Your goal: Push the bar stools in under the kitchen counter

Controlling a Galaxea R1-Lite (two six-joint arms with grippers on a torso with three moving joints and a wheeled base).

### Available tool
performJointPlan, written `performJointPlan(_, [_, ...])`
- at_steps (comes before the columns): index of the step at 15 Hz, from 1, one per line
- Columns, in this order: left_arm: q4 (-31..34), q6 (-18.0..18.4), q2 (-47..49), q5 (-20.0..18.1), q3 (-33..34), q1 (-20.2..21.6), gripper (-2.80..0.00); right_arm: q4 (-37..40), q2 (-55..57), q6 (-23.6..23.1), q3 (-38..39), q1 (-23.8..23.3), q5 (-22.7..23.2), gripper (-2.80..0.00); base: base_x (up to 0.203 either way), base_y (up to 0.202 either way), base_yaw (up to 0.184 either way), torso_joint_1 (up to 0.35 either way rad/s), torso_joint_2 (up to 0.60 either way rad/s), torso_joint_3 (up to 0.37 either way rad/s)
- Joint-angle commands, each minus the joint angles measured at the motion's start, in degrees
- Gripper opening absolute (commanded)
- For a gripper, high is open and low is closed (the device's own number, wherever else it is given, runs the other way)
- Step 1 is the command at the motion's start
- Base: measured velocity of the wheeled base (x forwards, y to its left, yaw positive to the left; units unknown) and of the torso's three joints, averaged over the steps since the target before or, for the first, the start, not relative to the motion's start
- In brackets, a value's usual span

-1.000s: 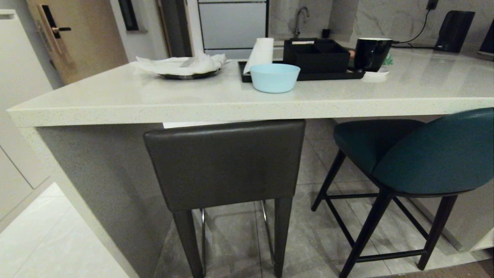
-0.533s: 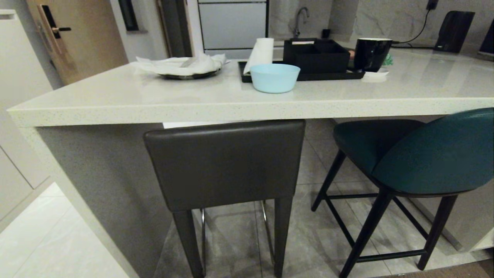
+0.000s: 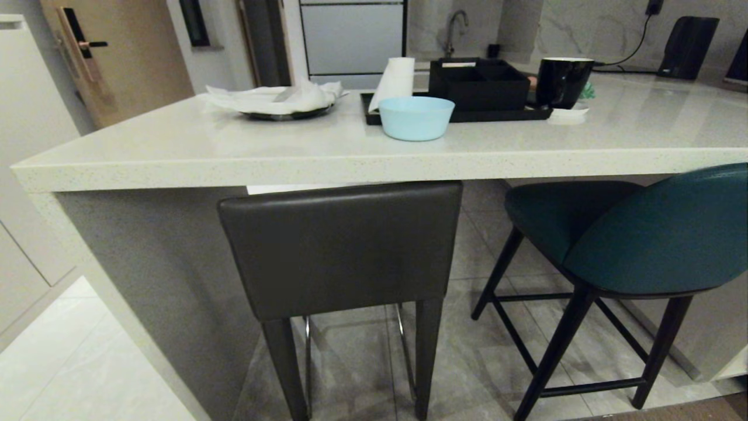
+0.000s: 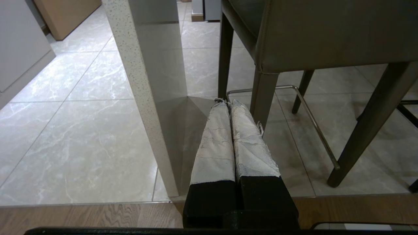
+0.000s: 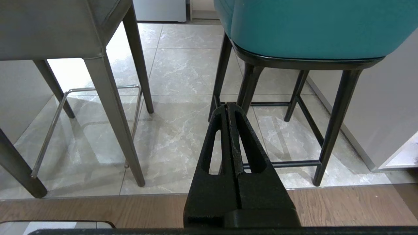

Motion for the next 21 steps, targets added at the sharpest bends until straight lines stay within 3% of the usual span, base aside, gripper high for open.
performJointPlan(1, [-0.06, -0.05, -0.01, 0.02, 0.00, 0.06, -2.80, 0.04, 0.10, -0.06, 0.01, 0.00, 0.04, -2.80, 0.000, 0.000, 0.000, 0.000, 0.00, 0.000])
performJointPlan(17, [-4.10, -1.74, 0.04, 0.22, 1.32, 0.05, -2.80, 0.13, 0.10, -0.32, 0.01, 0.00, -0.13, -2.80, 0.000, 0.000, 0.000, 0.000, 0.00, 0.000])
performJointPlan(21, [-4.10, -1.74, -0.01, 0.22, 1.32, 0.05, -2.80, 0.04, 0.10, 3.63, -0.08, 0.00, -1.37, -2.80, 0.000, 0.000, 0.000, 0.000, 0.00, 0.000])
